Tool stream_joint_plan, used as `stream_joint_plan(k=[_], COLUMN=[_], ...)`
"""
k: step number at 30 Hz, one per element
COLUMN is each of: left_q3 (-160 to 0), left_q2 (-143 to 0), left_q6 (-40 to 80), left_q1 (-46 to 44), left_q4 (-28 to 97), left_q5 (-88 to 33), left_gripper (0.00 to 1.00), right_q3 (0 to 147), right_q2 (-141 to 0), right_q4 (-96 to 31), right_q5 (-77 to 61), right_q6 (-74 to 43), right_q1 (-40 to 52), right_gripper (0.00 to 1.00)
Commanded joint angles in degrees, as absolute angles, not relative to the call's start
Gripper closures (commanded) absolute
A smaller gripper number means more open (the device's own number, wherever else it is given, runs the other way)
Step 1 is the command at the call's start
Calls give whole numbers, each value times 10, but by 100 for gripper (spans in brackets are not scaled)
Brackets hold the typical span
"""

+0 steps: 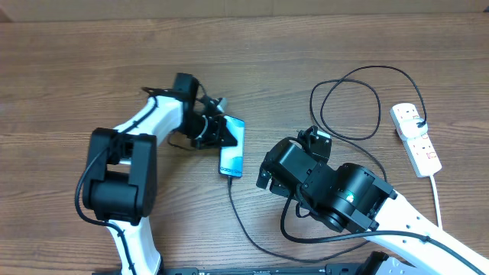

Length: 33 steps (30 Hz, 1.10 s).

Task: Plug charger to phone and switch on socket
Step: 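Lay the phone flat on the table with the left gripper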

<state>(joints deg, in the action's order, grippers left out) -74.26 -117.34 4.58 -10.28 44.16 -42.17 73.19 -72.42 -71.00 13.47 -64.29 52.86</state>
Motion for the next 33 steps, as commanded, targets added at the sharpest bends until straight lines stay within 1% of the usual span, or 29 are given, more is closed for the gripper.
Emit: stream_joint_plan(k=[1, 13, 21, 26, 29, 33], left_q3=[-746, -706, -688, -688, -687, -687], left_q2=[-1173, -1173, -1174, -1174, -1174, -1174], left_q6=[69, 63, 38, 38, 38, 38], left_q1=[-74, -64, -64, -64, -64, -64], left_q4=[460, 458, 452, 452, 452, 452], left_q5=[-422, -371, -368, -349, -326, -324], left_gripper=[96, 96, 96, 95, 91, 91], right_q3=[736, 736, 735, 735, 736, 735], right_q2=[-719, -719, -719, -719, -719, -719], right_q4=[-708, -695, -686, -686, -686, -686], right_q5=[137, 136, 132, 132, 132, 132], right_q6=[-645, -645, -645, -645, -645, -645], right_q1=[527, 527, 527, 527, 527, 527], right_gripper=[0, 0, 0, 0, 0, 0])
